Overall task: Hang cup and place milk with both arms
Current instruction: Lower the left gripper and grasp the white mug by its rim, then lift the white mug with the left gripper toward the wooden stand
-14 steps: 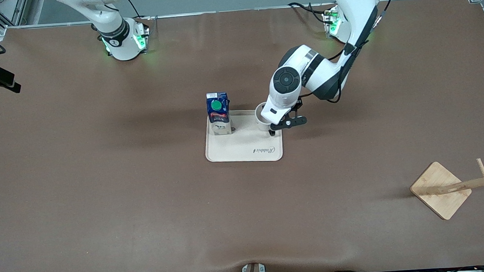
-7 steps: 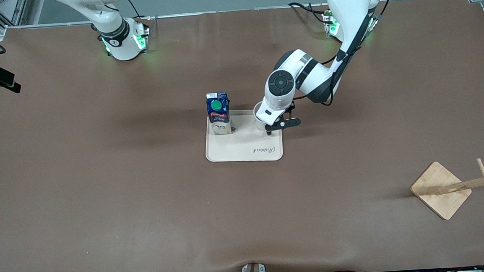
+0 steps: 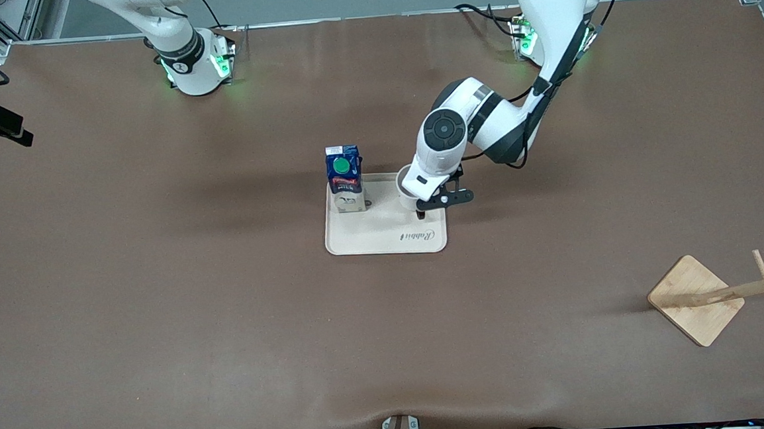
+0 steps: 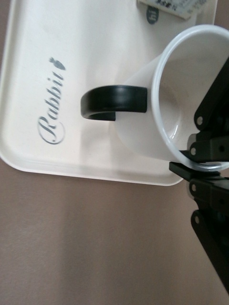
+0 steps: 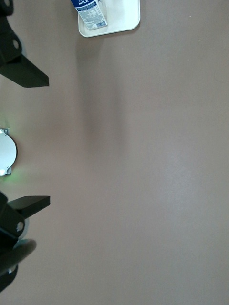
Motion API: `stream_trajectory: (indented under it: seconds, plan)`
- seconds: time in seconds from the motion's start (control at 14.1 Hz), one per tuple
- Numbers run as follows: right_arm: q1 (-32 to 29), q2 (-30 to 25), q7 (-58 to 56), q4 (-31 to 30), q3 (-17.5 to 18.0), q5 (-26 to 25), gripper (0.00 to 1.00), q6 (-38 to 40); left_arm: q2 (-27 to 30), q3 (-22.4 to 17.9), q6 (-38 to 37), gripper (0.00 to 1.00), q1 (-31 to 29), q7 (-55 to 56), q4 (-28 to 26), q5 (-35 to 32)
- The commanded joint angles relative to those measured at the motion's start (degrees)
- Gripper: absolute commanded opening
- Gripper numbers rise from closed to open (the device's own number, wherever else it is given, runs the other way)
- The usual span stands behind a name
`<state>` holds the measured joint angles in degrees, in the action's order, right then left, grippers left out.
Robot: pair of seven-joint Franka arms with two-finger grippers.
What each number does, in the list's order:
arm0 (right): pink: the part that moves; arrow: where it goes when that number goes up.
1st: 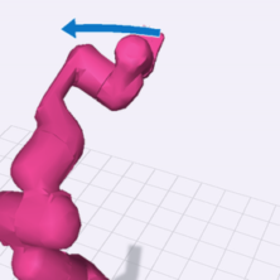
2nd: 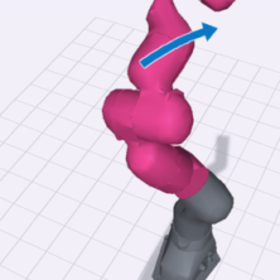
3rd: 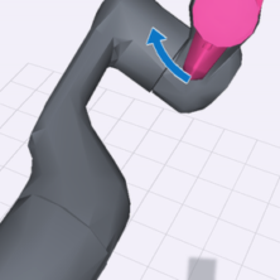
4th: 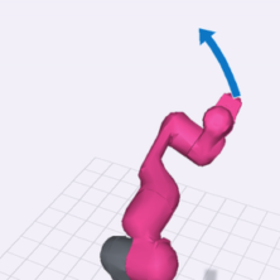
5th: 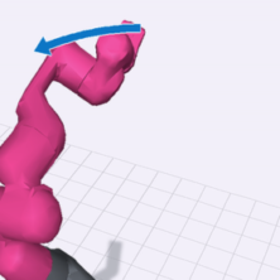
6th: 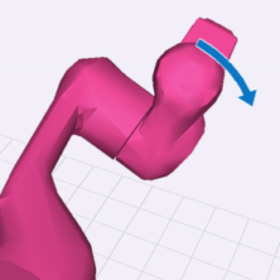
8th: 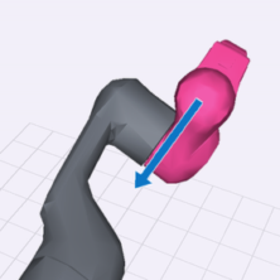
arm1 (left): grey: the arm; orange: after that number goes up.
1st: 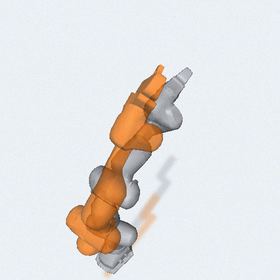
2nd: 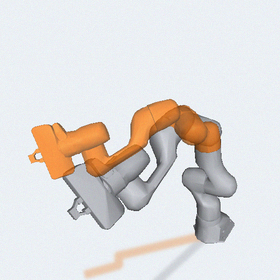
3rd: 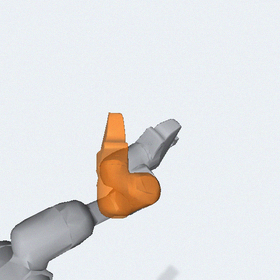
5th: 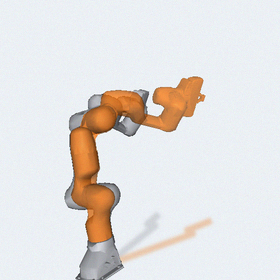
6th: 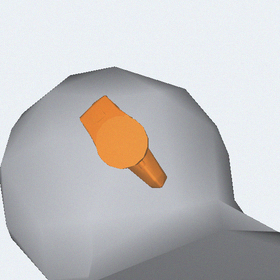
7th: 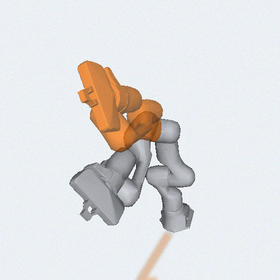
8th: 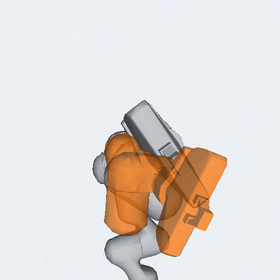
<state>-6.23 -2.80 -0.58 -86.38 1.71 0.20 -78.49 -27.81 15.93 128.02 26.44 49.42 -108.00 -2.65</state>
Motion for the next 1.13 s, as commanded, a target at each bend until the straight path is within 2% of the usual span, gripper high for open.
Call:
stream_trajectory:
  seconds: [0.0, 0.28, 0.5, 0.78, 1.06]
  plan:
    - [-0.8, 0.6, -0.4, 1.4, 0.7, 0.2, 1.00, 0.4, 1.8, -0.2, -1.7, 0.00, -0.8, 0.3, 1.6, -0.2]
    - [-0.7, 0.6, -0.4, 1.5, 0.7, 0.2, 1.00, 0.4, 5.4, -1.2, -6.0, 0.00, -2.1, 0.4, 5.9, -0.3]
    - [-0.8, 0.7, -0.4, 1.4, 0.7, 0.3, 1.00, 0.4, 7.5, -1.3, -11.9, 0.00, -6.4, -0.8, 11.1, -0.5]
    - [-0.6, 0.7, -0.4, 1.5, 0.7, 0.2, 1.00, 0.4, 10.9, -1.0, -13.3, 0.00, -15.4, -10.1, 13.3, -2.7]
    - [-0.6, 0.7, -0.4, 1.5, 0.8, 0.2, 1.00, 0.4, 11.4, -1.0, -13.4, 0.00, -24.6, -21.5, 15.7, -2.7]
